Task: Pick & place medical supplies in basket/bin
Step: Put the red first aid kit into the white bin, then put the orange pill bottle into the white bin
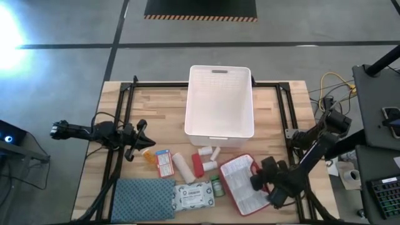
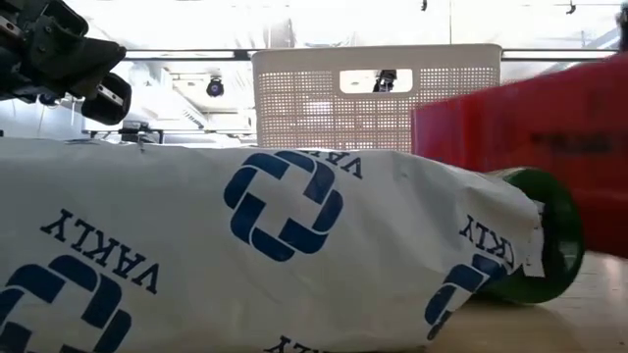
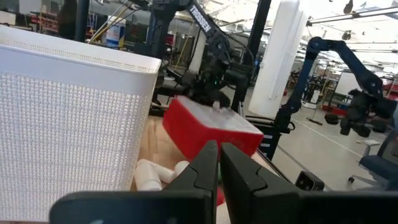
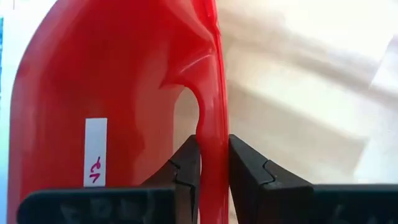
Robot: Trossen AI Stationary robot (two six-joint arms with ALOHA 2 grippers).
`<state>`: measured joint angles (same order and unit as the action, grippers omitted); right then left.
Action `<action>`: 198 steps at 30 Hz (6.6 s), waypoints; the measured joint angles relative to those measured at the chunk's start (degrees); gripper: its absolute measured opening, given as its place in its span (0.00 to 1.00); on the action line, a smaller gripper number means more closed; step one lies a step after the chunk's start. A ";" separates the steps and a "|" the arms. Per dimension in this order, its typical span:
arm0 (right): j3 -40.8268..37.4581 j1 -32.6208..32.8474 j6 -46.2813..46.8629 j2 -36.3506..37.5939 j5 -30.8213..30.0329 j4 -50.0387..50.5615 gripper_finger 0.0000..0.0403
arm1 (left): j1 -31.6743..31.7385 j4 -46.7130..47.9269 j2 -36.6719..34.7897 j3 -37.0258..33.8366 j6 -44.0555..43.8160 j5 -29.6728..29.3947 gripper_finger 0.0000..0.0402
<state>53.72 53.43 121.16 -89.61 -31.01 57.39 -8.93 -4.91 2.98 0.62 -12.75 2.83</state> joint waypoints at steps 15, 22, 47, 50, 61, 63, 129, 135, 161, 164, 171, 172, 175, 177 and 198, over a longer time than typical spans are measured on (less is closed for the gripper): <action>15.01 0.03 -27.91 21.22 -16.89 4.69 0.11 | 0.01 0.00 0.00 0.00 0.00 0.01 0.00; 23.85 -12.14 -40.33 26.22 -25.00 4.71 0.11 | 0.02 0.01 0.00 0.00 0.00 0.00 0.00; 25.45 -74.97 -74.18 11.08 10.42 -8.09 0.14 | 0.02 0.00 0.00 0.00 0.00 0.02 0.00; 25.32 -76.10 -72.18 8.56 10.56 -6.54 0.19 | 0.02 0.00 0.00 0.00 0.00 0.00 0.00; 25.41 -74.55 -74.87 7.84 7.51 -3.37 0.54 | 0.01 0.00 -0.02 0.00 -0.01 0.00 0.00; 25.41 -72.64 -77.46 10.33 4.15 -3.74 0.59 | 0.02 0.00 -0.02 0.00 0.00 0.02 0.00; 18.52 -25.51 -61.59 1.12 20.07 12.72 0.57 | -14.96 73.86 77.20 57.95 12.06 -1.47 0.45; 17.59 -25.53 -61.57 1.12 19.04 12.68 0.57 | -16.96 68.83 73.22 52.57 12.14 -1.49 0.67; 16.12 -25.55 -57.48 1.14 18.47 12.54 0.57 | -16.38 62.27 73.98 42.44 -8.96 -9.11 0.79; 16.12 -25.55 -57.86 1.14 17.27 12.50 0.57 | -16.41 62.90 73.94 41.76 -10.47 -7.99 0.79; 16.12 -25.57 -58.18 1.14 15.95 12.35 0.57 | -16.41 62.32 73.94 37.79 -13.75 -3.00 0.79; 16.12 -25.57 -57.91 1.14 15.82 12.34 0.57 | -16.41 61.85 73.94 37.15 -14.63 -2.98 0.79; 16.12 -25.57 -57.81 1.14 15.78 12.30 0.57 | -16.41 59.37 73.94 35.56 -17.11 -2.96 0.78; 16.12 -25.57 -57.72 1.14 15.78 12.32 0.57 | -16.41 58.32 73.94 35.04 -17.93 -2.96 0.75; 16.12 -21.72 -50.64 4.40 15.30 12.28 0.54 | -15.57 56.53 73.85 49.03 -26.49 -3.54 0.37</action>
<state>69.84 31.71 70.52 -85.21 -15.71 69.67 -24.50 51.62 76.84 49.65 -39.24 -0.71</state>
